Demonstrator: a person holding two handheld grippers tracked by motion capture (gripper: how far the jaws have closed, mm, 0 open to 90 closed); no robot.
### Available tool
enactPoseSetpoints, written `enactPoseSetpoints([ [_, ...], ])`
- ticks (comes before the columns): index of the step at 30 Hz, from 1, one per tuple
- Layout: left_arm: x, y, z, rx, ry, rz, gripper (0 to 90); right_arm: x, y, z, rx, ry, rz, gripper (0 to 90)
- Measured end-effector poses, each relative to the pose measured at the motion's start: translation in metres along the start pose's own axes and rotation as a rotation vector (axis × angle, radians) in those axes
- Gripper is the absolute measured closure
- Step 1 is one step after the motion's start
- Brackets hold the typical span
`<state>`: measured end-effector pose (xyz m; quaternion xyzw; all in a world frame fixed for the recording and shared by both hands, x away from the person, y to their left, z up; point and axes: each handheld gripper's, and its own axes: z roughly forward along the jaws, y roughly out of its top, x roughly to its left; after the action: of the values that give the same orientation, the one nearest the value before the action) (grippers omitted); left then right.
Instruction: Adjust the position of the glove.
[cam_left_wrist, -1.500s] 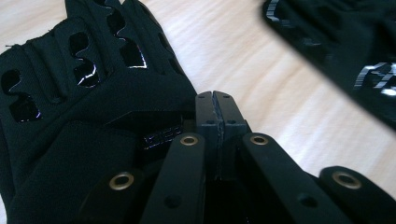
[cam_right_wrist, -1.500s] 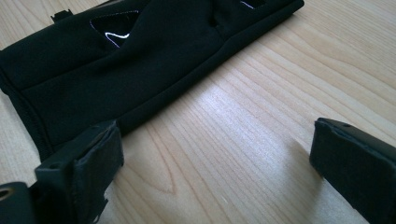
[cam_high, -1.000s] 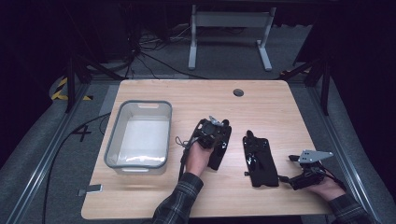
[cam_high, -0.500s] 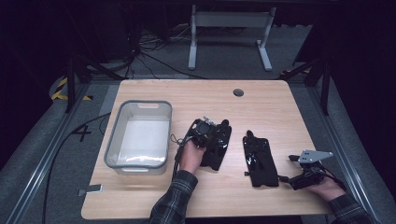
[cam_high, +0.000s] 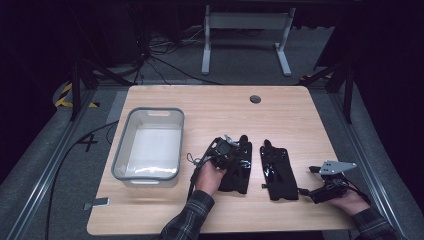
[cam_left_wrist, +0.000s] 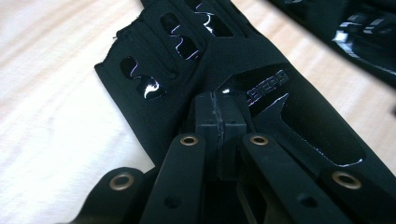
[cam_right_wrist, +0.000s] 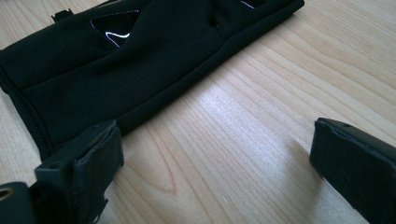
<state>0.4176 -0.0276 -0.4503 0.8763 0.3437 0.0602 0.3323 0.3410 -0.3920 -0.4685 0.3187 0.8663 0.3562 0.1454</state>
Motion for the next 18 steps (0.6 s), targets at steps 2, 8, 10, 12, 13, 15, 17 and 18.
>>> enactPoseSetpoints([
  [2, -0.004, -0.001, 0.000, -0.003, -0.004, 0.000, 90.0, 0.000, 0.000, 0.000, 0.000, 0.000, 0.000, 3.3],
  [8, -0.016, -0.002, 0.003, -0.017, -0.024, -0.003, 89.9, 0.000, 0.000, 0.000, 0.000, 0.000, 0.000, 3.3],
  [10, -0.019, 0.000, 0.006, -0.024, -0.037, -0.003, 89.9, 0.000, 0.000, 0.000, 0.000, 0.000, 0.000, 3.3],
  [12, -0.023, 0.000, 0.007, -0.031, -0.031, -0.005, 89.9, 0.000, 0.000, 0.000, 0.000, 0.000, 0.000, 3.3],
  [13, -0.024, 0.001, 0.008, -0.036, -0.035, -0.009, 89.8, 0.000, 0.000, 0.000, -0.001, -0.001, -0.001, 3.3],
  [15, -0.025, 0.001, 0.009, -0.042, -0.035, -0.011, 89.8, 0.000, 0.000, 0.000, -0.001, 0.000, -0.001, 3.3],
  [17, -0.027, 0.002, 0.011, -0.050, -0.049, -0.018, 89.7, 0.000, 0.000, 0.000, 0.000, 0.000, 0.000, 3.3],
  [18, -0.028, 0.002, 0.011, -0.048, -0.052, -0.018, 89.6, 0.000, 0.000, 0.000, -0.001, -0.001, -0.001, 3.3],
])
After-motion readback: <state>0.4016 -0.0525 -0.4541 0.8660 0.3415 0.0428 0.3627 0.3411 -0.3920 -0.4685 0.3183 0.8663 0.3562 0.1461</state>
